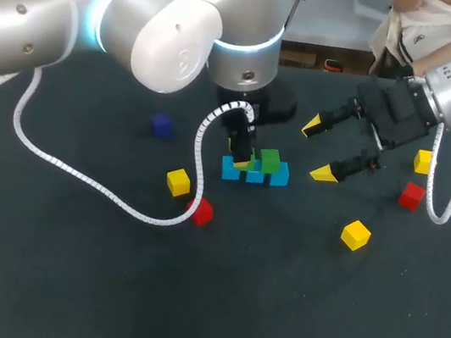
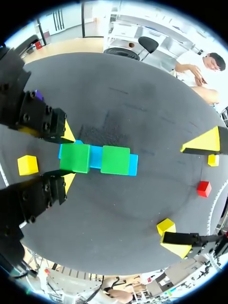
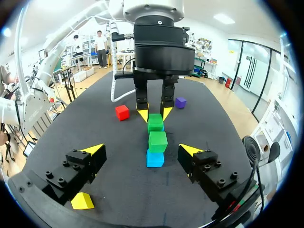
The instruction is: Place the blue cubes, place green cubes on the blue cubes, place the yellow cubes on the green cubes, then place the red cubes on the yellow cubes, and place purple cube on the red cubes.
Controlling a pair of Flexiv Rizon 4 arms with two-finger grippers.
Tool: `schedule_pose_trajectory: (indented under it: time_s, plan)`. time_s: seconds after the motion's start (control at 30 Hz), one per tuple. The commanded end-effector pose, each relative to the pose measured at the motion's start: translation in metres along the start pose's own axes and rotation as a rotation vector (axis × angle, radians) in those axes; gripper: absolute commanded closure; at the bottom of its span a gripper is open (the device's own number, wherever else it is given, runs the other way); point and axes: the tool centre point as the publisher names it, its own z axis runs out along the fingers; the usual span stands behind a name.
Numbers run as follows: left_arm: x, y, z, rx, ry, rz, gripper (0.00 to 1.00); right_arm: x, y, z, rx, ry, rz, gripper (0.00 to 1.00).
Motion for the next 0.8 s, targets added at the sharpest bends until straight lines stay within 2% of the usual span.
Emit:
schedule_pose_trajectory:
  time_s: [0.03, 0.8]
  plan:
    - [0.0003, 0.0021, -0.0001, 0.001, 0.002, -0.001, 1.00, 0.0002, 0.0001, 0.0001, 0.001, -0.001, -0.001, 0.00]
    - [-0.0022, 0.0045, 0.0027, -0.009, 0.003, -0.001, 1.00, 0.0002, 0.0001, 0.0001, 0.001, -0.001, -0.001, 0.00]
